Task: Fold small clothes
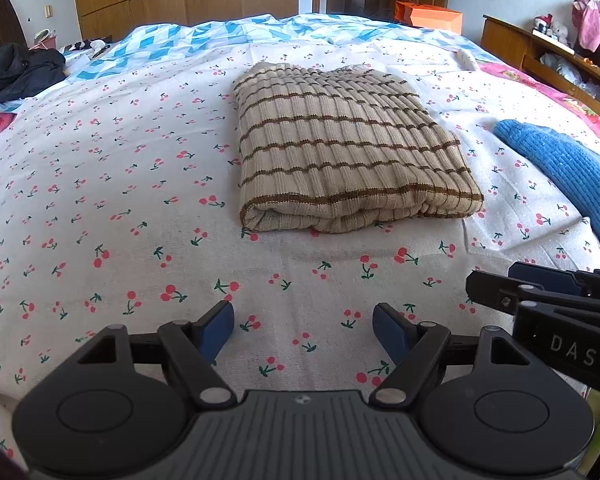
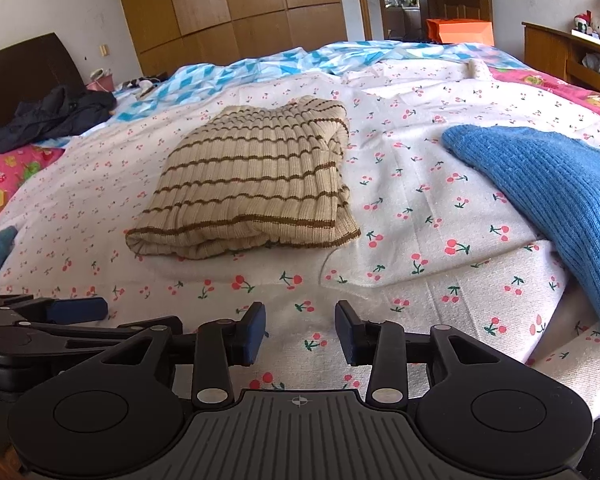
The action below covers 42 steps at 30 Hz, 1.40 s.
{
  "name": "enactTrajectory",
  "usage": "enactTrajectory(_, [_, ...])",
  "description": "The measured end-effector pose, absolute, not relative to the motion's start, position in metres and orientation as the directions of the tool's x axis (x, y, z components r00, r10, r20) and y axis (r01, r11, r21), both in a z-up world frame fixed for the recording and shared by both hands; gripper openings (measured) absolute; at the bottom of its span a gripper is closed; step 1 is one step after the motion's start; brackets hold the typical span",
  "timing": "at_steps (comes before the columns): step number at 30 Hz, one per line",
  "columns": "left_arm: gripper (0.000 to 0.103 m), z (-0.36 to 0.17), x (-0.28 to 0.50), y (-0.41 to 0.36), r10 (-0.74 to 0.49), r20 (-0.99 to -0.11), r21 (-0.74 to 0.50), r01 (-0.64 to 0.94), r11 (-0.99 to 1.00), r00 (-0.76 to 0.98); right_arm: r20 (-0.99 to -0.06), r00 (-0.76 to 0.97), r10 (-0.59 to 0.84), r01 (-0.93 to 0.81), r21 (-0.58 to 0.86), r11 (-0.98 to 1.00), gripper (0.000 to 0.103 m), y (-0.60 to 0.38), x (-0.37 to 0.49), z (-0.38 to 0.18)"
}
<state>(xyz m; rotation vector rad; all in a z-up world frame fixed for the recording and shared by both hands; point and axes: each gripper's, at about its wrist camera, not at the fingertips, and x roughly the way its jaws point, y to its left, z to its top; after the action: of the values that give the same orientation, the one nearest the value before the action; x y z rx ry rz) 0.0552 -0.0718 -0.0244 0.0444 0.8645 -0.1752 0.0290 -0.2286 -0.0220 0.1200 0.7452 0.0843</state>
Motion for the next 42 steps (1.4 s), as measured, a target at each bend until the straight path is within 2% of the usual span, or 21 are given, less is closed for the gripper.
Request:
enactTrajectory(8, [0.081, -0.024, 0.0552, -0.0726, -0.138, -0.761, -0.033, 0.174, 0.984, 0.634, -0.668, 0.736, 0.114, -0.035, 0.131, 0.991, 0.042, -0.2271, 0.0277, -0.021])
enactTrajectory(11, [0.081, -0.0233, 0.055, -0.0717, -0.142, -0.762, -0.039, 0.174, 0.984, 0.632, -0.664, 0.739, 0.111, -0.032, 0.13, 0.991, 0.048, -0.2276, 0.0268, -0.0198])
enactTrajectory(42, [0.081, -0.019, 0.0607, -0.0649, -0.144, -0.764, -0.065, 0.147, 0.987, 0.629, -0.664, 0.737, 0.122, -0.018, 0.16, 0.987, 0.052, -0.2312, 0.028, -0.0207])
